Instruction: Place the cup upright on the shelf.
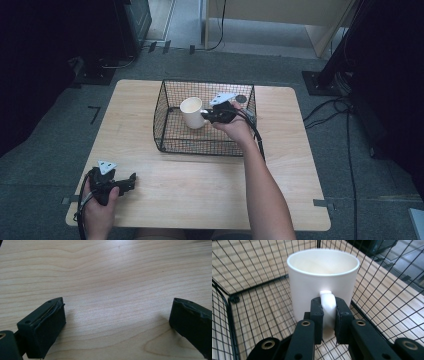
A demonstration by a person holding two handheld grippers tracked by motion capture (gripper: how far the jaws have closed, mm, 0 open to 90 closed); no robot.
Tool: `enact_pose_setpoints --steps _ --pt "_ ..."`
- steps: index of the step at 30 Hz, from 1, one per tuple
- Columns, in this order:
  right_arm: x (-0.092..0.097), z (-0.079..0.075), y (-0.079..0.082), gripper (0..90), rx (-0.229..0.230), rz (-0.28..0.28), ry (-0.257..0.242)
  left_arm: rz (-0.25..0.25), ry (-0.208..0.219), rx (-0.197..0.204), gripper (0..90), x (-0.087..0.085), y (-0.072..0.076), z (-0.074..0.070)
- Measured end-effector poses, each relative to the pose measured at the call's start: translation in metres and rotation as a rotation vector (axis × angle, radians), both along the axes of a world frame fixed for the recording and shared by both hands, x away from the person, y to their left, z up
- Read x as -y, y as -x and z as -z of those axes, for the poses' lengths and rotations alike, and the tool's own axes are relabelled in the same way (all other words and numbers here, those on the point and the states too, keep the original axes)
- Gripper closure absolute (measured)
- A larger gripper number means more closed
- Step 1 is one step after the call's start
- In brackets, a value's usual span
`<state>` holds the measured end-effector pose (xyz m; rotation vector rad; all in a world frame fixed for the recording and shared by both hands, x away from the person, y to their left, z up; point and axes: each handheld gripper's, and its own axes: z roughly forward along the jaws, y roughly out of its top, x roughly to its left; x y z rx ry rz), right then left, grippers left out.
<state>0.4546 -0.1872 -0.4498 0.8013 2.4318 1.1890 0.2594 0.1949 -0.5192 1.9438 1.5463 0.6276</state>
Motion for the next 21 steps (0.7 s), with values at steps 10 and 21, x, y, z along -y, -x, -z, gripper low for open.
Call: enact_pose_setpoints --steps 10,21 --pt "0.0045 0.0066 -0.0014 78.6 -0.046 0.048 0.112 0.000 0.000 0.000 0.8 0.0000 0.0000 0.0000" --pt "0.0067 0.0012 0.0004 66.9 -0.048 0.035 0.011 -0.001 0.000 0.000 0.8 0.0000 0.0000 0.0000"
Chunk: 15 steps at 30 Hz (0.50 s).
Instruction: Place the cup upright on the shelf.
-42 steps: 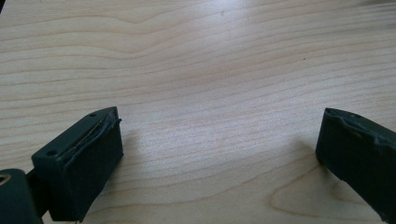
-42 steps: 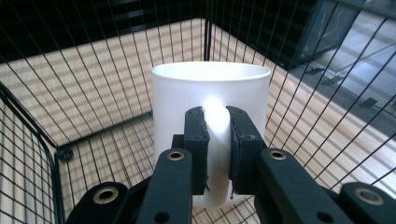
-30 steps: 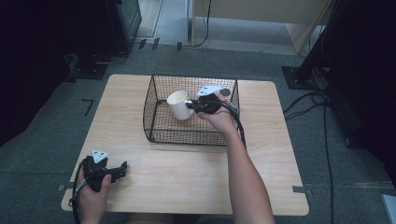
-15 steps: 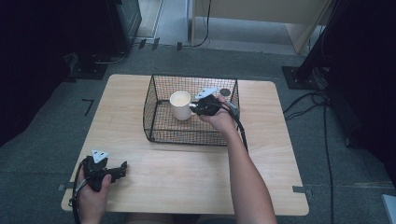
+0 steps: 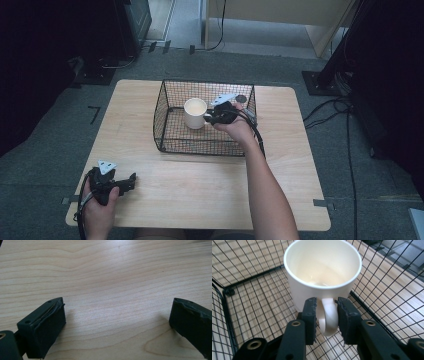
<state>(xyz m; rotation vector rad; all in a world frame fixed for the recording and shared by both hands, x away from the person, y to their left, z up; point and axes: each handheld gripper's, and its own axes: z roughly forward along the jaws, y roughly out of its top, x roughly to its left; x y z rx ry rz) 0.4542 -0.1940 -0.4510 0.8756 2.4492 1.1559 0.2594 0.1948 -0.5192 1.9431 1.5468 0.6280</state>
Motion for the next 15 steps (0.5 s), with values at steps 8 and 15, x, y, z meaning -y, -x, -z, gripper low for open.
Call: enact_pose_setpoints --steps 8,15 --pt "0.002 -0.012 0.005 49.8 0.040 0.014 -0.107 0.000 0.001 0.001 0.8 0.000 0.000 0.000" --pt "0.001 -0.026 0.010 38.3 0.086 0.048 -0.128 0.000 0.000 0.000 0.8 0.000 0.000 0.000"
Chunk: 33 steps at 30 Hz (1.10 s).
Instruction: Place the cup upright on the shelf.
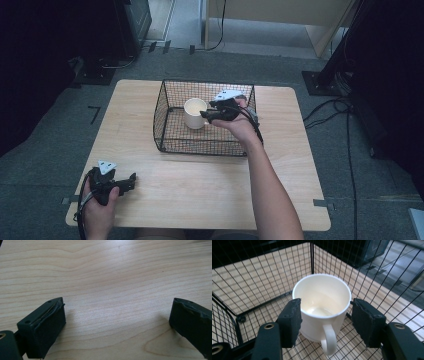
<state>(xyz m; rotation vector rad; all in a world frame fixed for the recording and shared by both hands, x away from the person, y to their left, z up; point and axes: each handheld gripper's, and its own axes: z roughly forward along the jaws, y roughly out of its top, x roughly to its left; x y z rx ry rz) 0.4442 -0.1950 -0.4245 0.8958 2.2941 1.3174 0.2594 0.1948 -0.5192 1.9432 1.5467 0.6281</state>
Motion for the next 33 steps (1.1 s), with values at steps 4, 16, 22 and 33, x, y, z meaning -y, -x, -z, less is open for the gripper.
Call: enact_pose_setpoints --steps 4,16,22,33 --pt "0.002 -0.008 0.003 32.0 0.018 0.025 -0.034 0.000 0.000 0.000 0.8 0.000 0.000 0.000" --pt "0.006 -0.028 0.026 14.0 -0.009 0.077 -0.052 0.000 0.000 0.000 0.8 0.000 0.000 0.000" --pt "0.008 -0.037 0.042 9.8 0.006 0.085 -0.048 0.000 0.000 0.000 0.8 0.000 0.000 0.000" --pt "0.015 -0.046 0.077 2.0 0.001 0.066 -0.022 0.000 0.000 0.000 0.8 0.000 0.000 0.000"
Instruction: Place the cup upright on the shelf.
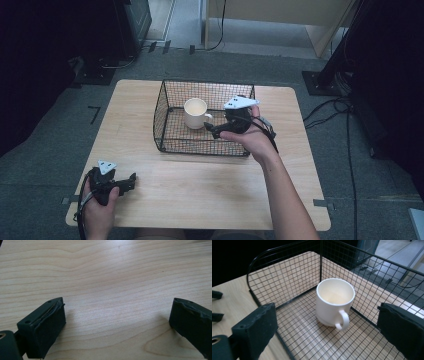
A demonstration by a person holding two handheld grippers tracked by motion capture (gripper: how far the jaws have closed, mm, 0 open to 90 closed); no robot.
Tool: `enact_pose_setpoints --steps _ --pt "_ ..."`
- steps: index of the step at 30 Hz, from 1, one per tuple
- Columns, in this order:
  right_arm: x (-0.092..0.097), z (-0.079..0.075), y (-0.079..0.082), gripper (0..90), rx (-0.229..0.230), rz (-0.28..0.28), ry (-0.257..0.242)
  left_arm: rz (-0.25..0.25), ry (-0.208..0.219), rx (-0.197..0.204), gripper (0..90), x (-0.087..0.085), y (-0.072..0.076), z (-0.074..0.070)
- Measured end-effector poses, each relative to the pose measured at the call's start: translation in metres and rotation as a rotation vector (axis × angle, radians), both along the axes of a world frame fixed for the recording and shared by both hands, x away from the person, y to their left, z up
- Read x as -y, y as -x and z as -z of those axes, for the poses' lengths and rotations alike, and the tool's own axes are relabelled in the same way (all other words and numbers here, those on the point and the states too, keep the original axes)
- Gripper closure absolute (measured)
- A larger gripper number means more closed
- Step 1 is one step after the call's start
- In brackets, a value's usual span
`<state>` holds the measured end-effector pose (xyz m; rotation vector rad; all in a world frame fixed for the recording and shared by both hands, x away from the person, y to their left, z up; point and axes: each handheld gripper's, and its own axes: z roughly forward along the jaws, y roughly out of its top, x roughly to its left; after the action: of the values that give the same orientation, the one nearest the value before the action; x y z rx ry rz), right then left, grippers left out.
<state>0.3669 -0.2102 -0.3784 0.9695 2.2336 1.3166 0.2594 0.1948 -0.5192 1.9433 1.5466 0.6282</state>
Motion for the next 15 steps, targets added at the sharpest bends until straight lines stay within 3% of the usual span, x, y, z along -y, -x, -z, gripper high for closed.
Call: enact_pose_setpoints --steps 6,9,15 --pt "0.010 0.004 0.018 0.0 -0.003 0.019 -0.005 -0.001 0.001 0.001 0.8 0.000 0.000 0.000" --pt "0.015 0.007 0.029 0.0 -0.010 0.091 0.016 0.001 -0.001 0.000 0.8 0.000 0.000 0.000" --pt "0.022 0.015 0.051 0.0 -0.017 0.075 -0.001 0.000 0.000 0.001 0.8 0.000 0.000 0.000"
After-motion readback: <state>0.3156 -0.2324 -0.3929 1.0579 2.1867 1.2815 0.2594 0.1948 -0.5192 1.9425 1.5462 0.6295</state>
